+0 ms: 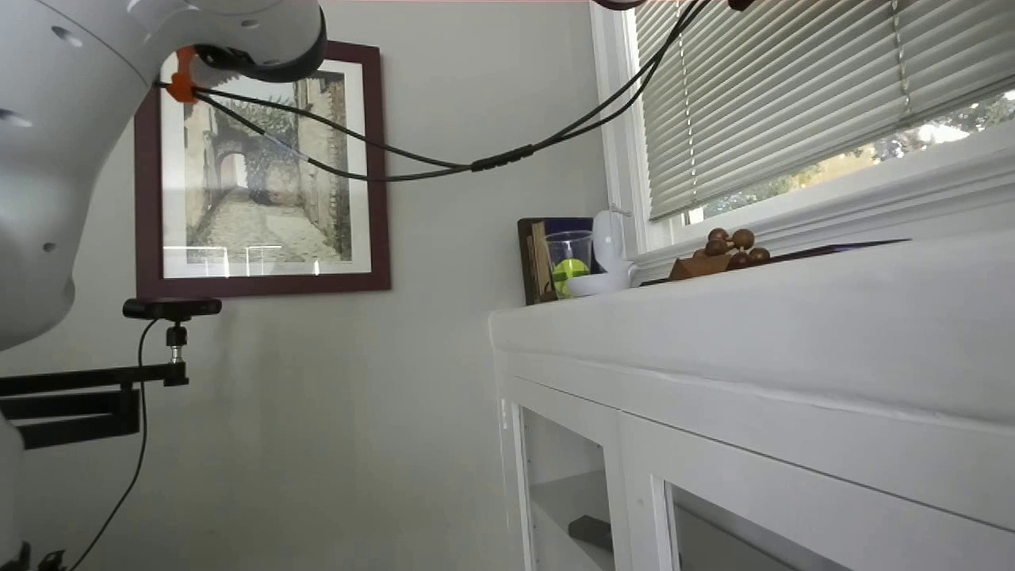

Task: Open the blinds on the window.

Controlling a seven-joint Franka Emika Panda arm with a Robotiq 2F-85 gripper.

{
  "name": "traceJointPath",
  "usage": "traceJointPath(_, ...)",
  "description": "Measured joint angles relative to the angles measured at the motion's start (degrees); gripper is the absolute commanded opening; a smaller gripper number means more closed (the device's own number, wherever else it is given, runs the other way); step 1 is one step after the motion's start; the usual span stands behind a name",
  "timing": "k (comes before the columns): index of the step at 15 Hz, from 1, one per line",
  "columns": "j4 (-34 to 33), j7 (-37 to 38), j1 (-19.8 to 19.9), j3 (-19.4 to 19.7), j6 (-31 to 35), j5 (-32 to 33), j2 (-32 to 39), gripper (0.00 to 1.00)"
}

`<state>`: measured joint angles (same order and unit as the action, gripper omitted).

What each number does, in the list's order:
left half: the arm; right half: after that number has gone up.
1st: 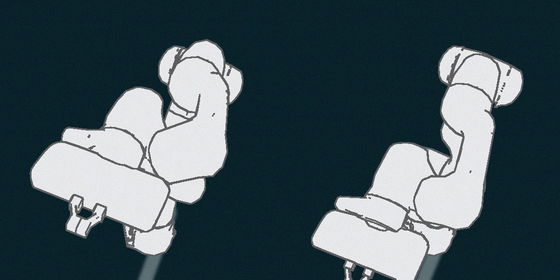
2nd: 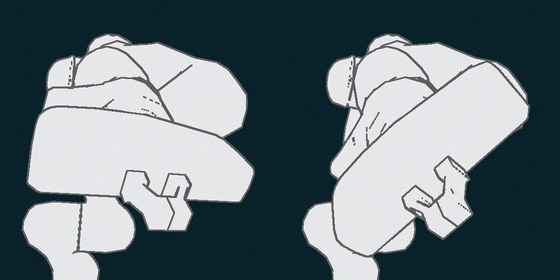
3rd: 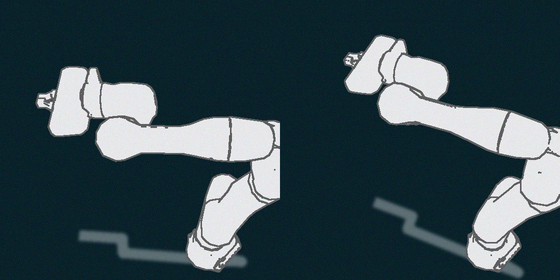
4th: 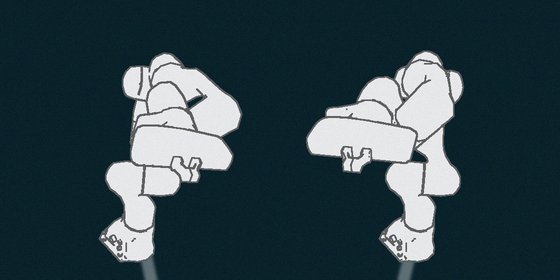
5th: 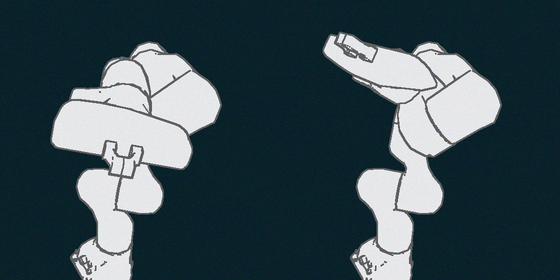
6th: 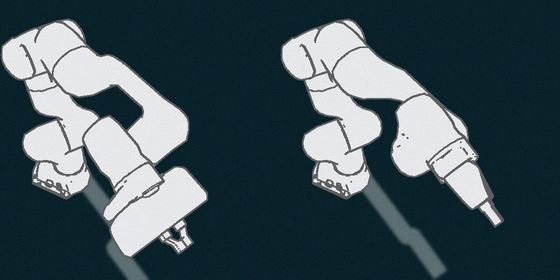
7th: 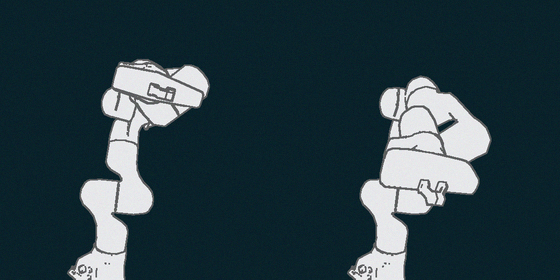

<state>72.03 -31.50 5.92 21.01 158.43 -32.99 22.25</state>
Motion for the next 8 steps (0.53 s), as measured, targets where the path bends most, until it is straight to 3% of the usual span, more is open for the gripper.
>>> traceJointPath(7,13.91,0.41,-6.05,4.04,3.28,3.74,-4.62,0.0)
traceJointPath(8,15.8,1.41,-5.42,2.69,4.26,6.22,-5.28,0.0)
